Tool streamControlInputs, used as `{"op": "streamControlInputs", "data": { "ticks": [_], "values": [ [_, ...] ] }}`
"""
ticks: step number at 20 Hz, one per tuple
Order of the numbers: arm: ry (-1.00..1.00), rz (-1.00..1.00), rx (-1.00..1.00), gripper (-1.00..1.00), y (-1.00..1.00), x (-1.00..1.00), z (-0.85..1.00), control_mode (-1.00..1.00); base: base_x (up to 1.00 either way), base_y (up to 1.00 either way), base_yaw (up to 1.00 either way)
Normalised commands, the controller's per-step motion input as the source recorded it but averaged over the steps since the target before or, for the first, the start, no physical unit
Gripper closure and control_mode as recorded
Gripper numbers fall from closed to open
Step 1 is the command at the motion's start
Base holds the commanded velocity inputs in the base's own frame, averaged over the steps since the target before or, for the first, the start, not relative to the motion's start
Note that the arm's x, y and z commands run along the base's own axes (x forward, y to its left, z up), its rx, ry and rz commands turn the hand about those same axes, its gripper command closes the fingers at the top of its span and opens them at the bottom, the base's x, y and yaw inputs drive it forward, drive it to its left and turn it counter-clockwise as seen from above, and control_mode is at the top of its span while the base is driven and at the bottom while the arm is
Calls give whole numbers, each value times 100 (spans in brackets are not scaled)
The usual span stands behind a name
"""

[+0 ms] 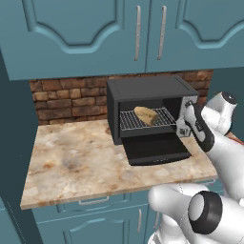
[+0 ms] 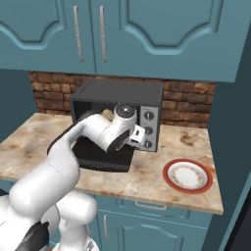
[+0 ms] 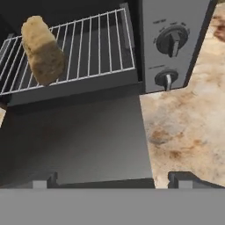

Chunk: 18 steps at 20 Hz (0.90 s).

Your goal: Pull the toaster oven rack outwards. Pick up the baguette from the plate and place it on the toaster oven rack. Close the toaster oven door fully and set the temperature to the lowest setting.

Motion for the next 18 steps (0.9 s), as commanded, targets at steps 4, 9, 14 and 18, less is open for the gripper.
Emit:
{"op": "streamControlInputs", "data": {
  "ticks": [4, 9, 14, 18],
  "values": [
    [0, 2, 42, -100, -60, -56, 0, -100, 0, 0, 0],
    [1, 0, 37, -100, -47, -16, -10, -100, 0, 0, 0],
    [10, -2, 16, -100, 17, 0, -32, -100, 0, 0, 0],
    [12, -3, 10, -100, 36, 0, -64, -100, 0, 0, 0]
  ]
}}
